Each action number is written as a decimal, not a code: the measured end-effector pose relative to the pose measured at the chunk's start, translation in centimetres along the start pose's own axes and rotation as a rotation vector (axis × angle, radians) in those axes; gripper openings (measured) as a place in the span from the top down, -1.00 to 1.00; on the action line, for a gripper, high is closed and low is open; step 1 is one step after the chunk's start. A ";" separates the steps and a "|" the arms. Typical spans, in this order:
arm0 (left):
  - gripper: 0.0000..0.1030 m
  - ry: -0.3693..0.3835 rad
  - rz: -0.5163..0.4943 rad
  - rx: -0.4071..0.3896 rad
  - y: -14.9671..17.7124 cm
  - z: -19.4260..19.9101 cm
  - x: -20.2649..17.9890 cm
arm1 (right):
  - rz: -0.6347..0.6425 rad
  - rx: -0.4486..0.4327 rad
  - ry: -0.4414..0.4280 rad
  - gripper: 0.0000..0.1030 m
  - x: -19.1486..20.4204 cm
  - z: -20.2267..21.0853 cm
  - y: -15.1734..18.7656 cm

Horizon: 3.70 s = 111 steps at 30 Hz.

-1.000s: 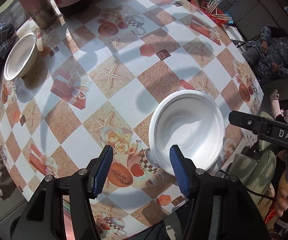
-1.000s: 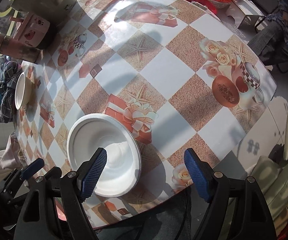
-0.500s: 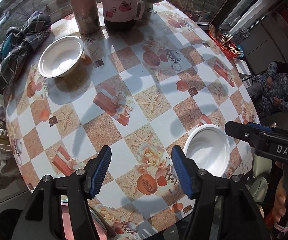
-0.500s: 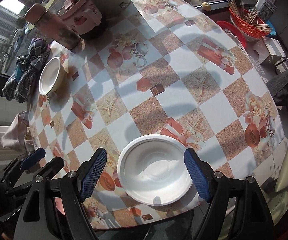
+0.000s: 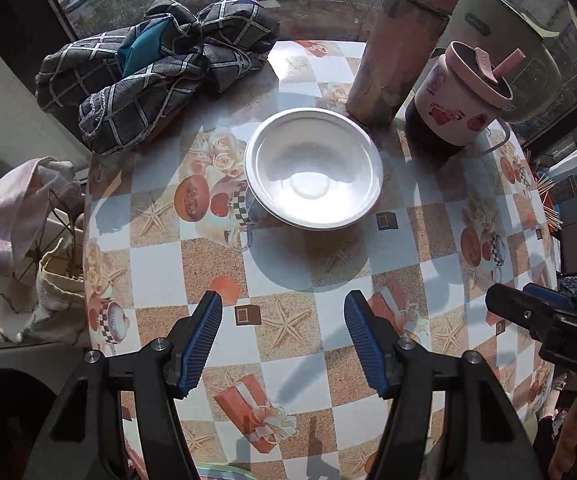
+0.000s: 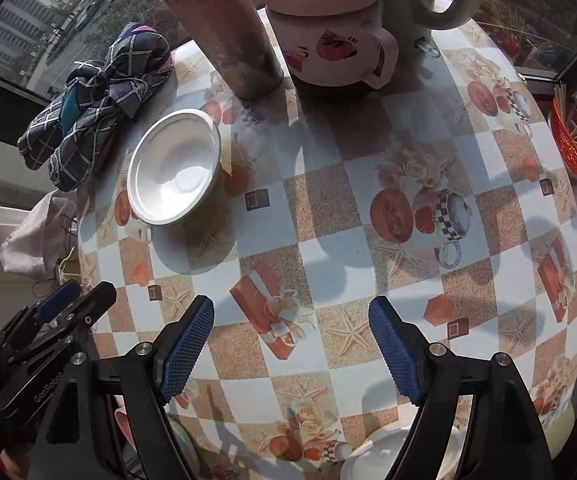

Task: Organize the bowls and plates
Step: 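Move both grippers to the third white bowl beside the pink mug, then close the left gripper on the third bowl rim while the right gripper clamps it, then lift the third bowl with both grippers and carry it over the bowl stack, then lower the third bowl into the bowl stack and open both grippers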

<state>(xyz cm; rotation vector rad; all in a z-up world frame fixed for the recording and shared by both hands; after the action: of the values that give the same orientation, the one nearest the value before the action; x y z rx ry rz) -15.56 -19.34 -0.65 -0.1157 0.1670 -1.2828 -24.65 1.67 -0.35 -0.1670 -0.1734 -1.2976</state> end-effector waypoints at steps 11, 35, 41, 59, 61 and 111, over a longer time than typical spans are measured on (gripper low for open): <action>-0.32 -0.021 0.075 0.020 -6.4 -5.8 2.4 | 0.084 -0.014 -0.004 -0.57 2.8 -4.7 -6.7; -0.22 -0.144 -0.063 0.129 -12.1 -13.1 0.9 | 0.077 -0.027 -0.121 0.23 4.6 -11.3 -10.2; 0.23 -0.095 -0.115 0.185 -11.0 -13.3 -1.1 | 0.022 0.063 -0.214 0.74 4.2 -12.0 -9.4; 0.22 -0.077 -0.156 0.235 9.7 -9.7 -5.5 | 0.080 0.236 -0.048 0.70 0.9 -11.7 8.5; 0.22 -0.062 -0.120 0.252 12.1 -9.4 -5.4 | 0.071 0.256 -0.040 0.70 0.6 -11.7 10.8; 0.22 0.112 -0.625 0.184 22.8 0.5 -20.0 | -0.319 0.063 -0.009 0.68 -11.9 0.9 26.0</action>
<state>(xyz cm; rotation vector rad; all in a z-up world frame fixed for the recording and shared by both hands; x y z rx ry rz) 0.58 6.22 -3.00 0.0706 0.1102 -1.9225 -2.72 19.89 -2.74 -0.0939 -0.2560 -1.6065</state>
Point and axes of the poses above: each gripper's, at about its wrist camera, not at the fingertips, and z roughly against the way its jaws point, x to its left, y to its underside, the point moved 2 cm from there along -z, roughly the way its jaws point, and after that the axes turned 3 degrees about x, right-handed, at the moved point
